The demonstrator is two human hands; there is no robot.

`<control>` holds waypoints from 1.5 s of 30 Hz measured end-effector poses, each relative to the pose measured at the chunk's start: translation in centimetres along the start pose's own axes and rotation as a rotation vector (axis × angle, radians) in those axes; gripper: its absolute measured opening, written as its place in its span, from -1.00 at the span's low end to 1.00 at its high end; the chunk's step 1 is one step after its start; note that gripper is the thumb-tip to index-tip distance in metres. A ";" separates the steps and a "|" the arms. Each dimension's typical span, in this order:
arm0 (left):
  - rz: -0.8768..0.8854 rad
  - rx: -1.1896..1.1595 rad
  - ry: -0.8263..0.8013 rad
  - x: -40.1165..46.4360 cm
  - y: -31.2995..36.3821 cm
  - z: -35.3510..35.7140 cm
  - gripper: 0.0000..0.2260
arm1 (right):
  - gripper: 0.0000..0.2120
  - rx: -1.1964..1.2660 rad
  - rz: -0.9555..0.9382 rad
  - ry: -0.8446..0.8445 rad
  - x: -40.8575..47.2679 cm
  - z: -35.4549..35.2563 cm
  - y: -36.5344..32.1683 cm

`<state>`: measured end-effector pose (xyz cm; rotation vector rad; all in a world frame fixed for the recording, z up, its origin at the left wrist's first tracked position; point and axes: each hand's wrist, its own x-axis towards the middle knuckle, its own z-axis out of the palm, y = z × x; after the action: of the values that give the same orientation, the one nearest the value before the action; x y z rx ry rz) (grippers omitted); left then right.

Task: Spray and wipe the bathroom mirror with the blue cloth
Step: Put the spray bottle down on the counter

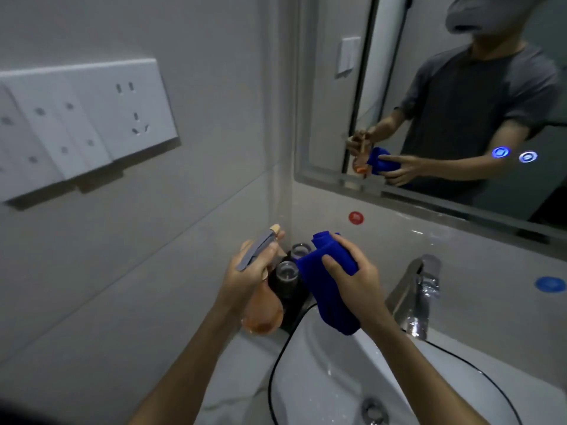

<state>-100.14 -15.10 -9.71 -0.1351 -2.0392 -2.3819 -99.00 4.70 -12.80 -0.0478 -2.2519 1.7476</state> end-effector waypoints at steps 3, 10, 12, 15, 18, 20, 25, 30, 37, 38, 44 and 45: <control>-0.134 -0.048 0.183 -1.1 -2.5 -2.9 -0.76 | -0.62 -0.021 0.018 -0.066 -1.4 2.8 1.9; -0.251 0.040 0.355 -2.4 -8.1 -6.9 -0.86 | -0.62 0.004 0.184 -0.124 -3.6 6.7 5.5; -0.268 0.045 0.339 -2.3 -9.7 -7.4 -0.81 | -0.61 0.003 0.209 -0.111 -3.8 7.0 6.2; -0.314 0.070 0.305 -2.1 -11.8 -8.0 -0.79 | -0.63 -0.008 0.234 -0.087 -4.2 6.9 6.7; -0.339 0.135 0.190 -1.8 -13.4 -8.1 -0.85 | -0.66 -0.020 0.232 -0.065 -4.5 6.5 7.0; -0.321 0.189 0.094 -1.7 -14.0 -7.8 -0.86 | -0.67 -0.023 0.247 -0.055 -4.6 6.2 7.3; -0.283 0.356 -0.039 -0.3 -15.7 -8.4 -0.80 | -0.66 -0.033 0.274 -0.018 -4.7 5.9 8.2; -0.205 0.576 -0.187 2.0 -16.8 -8.9 -0.67 | -0.67 -0.003 0.311 -0.033 -5.0 5.8 8.7; -0.226 0.749 -0.310 3.4 -17.6 -9.7 -0.75 | -0.66 0.032 0.344 -0.036 -4.9 6.0 9.2; -0.230 0.773 -0.316 3.4 -17.7 -9.8 -0.75 | -0.66 0.037 0.349 -0.034 -4.9 6.1 9.3; -0.211 0.857 -0.344 3.1 -18.1 -10.4 -0.74 | -0.66 0.112 0.396 -0.024 -5.5 6.6 9.2; -0.211 0.866 -0.351 3.1 -18.3 -10.6 -0.74 | -0.67 0.124 0.405 -0.026 -5.6 6.6 9.2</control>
<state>-104.94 -22.52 -29.14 -0.3519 -3.1663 -1.3969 -96.69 -0.26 -24.22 -0.4890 -2.2632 2.0912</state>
